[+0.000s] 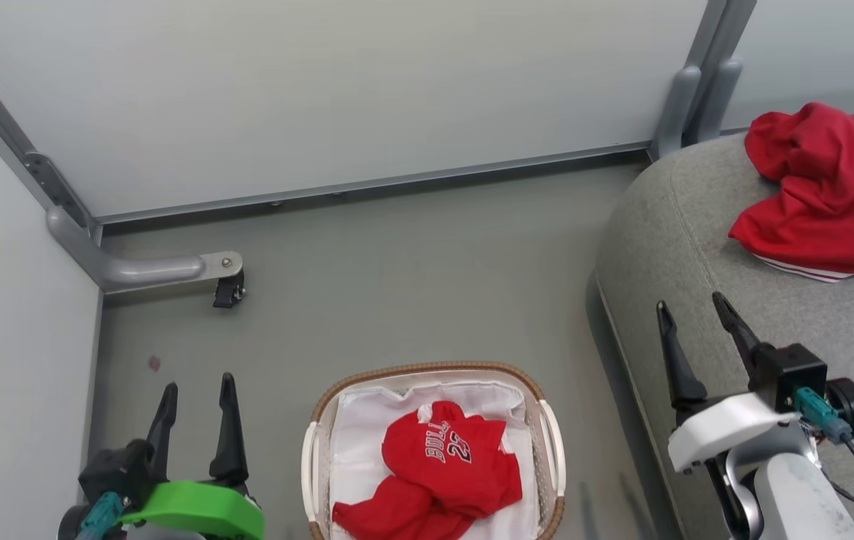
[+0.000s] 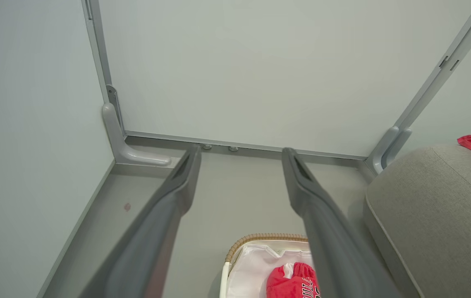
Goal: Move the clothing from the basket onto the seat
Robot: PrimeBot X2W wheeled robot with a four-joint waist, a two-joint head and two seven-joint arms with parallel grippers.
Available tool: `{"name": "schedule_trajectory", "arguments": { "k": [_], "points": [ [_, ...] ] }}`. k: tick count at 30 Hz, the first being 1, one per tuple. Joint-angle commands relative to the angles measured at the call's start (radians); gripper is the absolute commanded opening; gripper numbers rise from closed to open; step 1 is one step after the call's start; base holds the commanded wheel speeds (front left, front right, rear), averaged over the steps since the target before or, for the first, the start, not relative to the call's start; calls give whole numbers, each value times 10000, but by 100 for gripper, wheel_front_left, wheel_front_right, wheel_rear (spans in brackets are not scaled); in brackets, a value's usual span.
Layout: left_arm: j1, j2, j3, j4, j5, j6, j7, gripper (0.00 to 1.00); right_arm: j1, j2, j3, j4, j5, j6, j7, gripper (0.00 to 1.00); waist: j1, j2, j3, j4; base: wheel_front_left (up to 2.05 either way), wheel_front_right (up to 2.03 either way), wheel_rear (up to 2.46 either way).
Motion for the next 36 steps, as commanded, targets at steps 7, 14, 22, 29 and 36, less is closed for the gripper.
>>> {"name": "schedule_trajectory", "arguments": {
  "k": [7, 14, 22, 29, 36],
  "points": [
    [450, 3, -84, 58, -181, 185, -5, 100, 596, -48, 37, -236, 108, -14, -19, 100, 1, 0, -233, -4, 0, 0, 0],
    [379, 2, -216, 44, -138, 237, -5, 100, 591, -47, 96, -252, 234, -14, -19, 100, 1, 0, -200, -78, 0, 0, 0],
    [343, 3, -333, 45, -181, 235, -5, 100, 580, -47, 133, -219, 288, -14, -19, 100, 1, 0, -170, -118, 0, 0, 0],
    [265, 3, -367, 26, -130, 237, -5, 100, 517, -47, 149, -293, 369, -14, -21, 100, 1, 0, -45, -139, 0, 0, 0],
    [-412, 1, -726, 174, 185, 91, -5, 100, 133, -45, 158, -533, 344, -14, -21, 100, 1, 0, 602, -278, 0, 0, 0]
  ]
}}
